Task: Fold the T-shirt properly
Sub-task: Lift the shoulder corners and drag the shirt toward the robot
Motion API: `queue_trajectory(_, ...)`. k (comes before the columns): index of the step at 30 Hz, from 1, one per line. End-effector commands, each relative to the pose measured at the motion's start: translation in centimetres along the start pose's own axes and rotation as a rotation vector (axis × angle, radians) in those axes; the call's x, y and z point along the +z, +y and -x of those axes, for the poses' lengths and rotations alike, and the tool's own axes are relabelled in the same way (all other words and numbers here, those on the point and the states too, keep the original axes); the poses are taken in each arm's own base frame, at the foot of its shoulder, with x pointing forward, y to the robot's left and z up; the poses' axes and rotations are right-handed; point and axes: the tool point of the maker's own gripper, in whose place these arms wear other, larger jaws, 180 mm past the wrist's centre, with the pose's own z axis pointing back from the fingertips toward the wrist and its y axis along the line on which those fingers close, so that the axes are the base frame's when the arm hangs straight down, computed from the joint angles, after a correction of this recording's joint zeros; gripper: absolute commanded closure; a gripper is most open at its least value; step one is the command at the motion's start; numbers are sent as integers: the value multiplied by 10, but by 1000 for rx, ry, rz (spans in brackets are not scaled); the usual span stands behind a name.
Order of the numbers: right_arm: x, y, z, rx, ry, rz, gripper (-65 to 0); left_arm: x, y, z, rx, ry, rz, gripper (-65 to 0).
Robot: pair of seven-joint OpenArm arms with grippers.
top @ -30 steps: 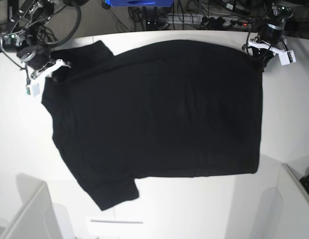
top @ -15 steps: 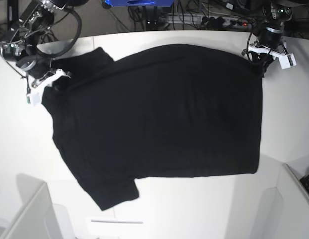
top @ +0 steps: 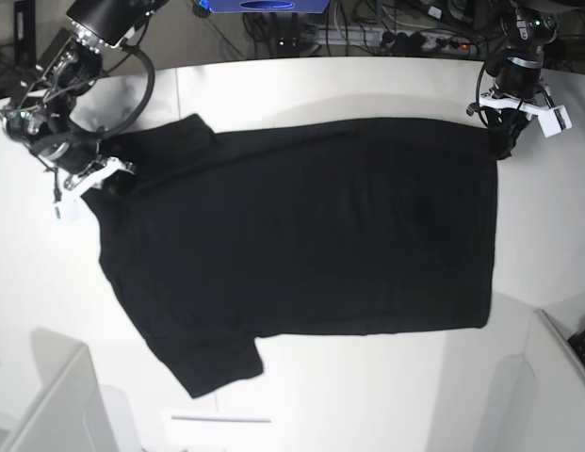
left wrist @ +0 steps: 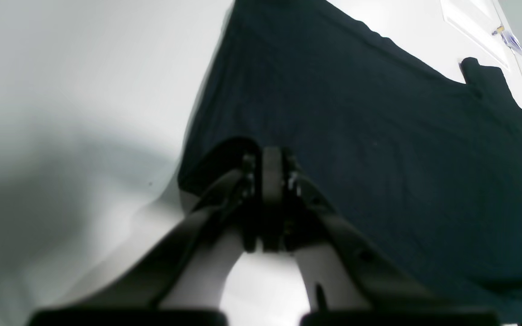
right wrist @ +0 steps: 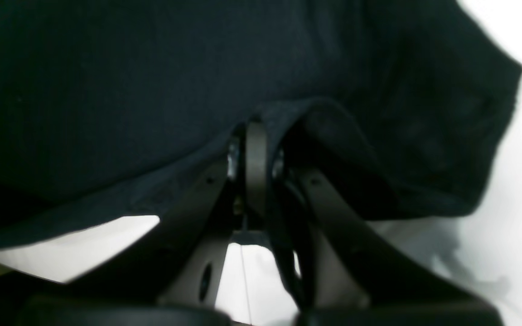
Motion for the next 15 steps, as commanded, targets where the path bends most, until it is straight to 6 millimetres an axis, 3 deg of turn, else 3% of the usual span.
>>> queue_trajectory(1,0,9,-15,25,-40,-26,0,0,-2,-16,3,-53,2,0)
queue_trajectory(10,-16,42,-41,14,-52,-89,0,-10,-9,-26,7,-85,13,0)
queue_trajectory(15,-24,47,-55,1,-59,-116,0,-10,-2,-27,25,-86,-24,0)
